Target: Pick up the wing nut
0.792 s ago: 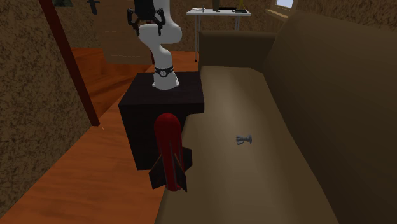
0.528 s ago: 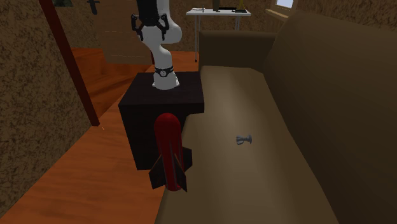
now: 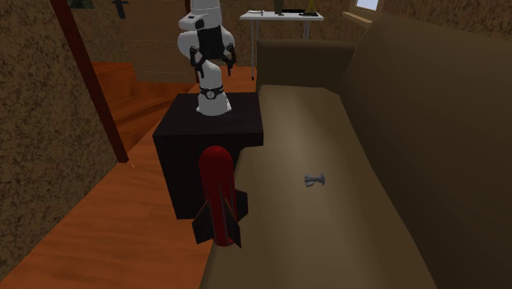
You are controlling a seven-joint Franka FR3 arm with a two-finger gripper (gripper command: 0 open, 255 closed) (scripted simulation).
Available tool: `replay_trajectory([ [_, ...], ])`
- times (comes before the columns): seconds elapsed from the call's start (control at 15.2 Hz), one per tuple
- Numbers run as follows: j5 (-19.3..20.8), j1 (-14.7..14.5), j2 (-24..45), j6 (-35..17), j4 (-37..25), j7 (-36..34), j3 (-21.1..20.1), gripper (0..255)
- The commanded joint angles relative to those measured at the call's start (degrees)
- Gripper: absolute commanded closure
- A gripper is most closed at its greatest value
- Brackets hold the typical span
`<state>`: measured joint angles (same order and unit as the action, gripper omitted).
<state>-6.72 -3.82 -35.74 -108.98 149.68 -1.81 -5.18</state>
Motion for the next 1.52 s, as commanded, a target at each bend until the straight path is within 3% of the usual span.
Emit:
replay_trajectory([
  [0.0,-1.4,-1.0,3.5,-5.0,0.6,-0.6,-1.2,0],
  [0.4,-5.3,-3.9,13.7,-18.6,1.3,-2.2,-4.6,0],
  [0.86,-7.9,-6.7,28.3,-33.4,-1.9,-4.0,-8.5,0],
  [1.45,-5.1,-10.4,48.3,-48.0,-11.7,-8.7,-11.1,0],
])
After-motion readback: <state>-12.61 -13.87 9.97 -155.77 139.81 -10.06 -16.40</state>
